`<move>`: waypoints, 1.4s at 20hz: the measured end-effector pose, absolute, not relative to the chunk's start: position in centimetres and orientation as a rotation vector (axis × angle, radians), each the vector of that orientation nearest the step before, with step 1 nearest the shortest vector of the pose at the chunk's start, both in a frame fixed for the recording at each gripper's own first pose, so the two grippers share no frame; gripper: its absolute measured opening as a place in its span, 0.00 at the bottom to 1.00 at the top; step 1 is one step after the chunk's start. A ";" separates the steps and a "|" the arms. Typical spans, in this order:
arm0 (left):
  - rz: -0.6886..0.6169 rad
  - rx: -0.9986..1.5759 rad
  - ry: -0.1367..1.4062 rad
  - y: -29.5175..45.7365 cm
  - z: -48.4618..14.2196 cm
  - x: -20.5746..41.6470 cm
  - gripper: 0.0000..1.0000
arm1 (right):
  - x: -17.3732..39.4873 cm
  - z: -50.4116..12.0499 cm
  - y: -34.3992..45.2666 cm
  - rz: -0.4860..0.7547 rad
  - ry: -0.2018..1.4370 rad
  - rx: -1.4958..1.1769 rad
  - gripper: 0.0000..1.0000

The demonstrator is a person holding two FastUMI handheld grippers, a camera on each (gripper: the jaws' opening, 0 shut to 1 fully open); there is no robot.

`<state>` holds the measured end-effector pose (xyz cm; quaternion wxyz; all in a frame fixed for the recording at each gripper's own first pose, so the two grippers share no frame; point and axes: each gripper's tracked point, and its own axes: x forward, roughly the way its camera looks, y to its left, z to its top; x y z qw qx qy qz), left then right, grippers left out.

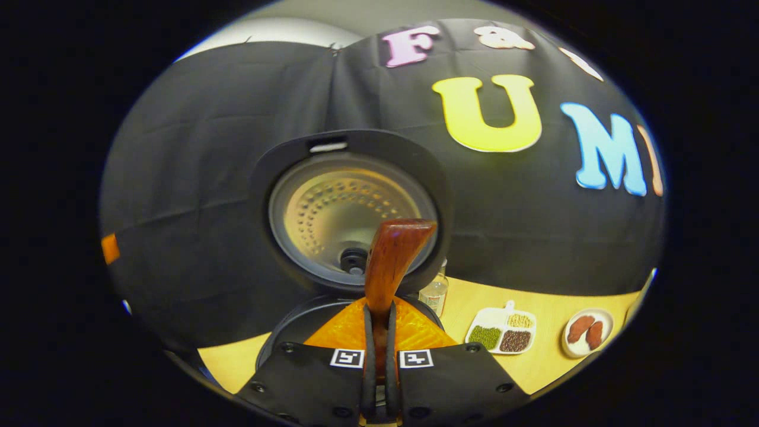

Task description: Close the left gripper, press the button to open the rice cooker; take a wooden spoon from the chopstick holder with the right hand, scoop a spoonful of rice and pour it into the rice cooker, then put the wooden spoon back into the chopstick holder.

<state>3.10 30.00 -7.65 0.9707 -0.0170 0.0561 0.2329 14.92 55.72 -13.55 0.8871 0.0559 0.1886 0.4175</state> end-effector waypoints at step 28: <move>0.149 -0.057 0.037 16.6 -4.7 14.1 0.77 | 20.8 -11.8 26.4 0.324 0.458 0.601 0.08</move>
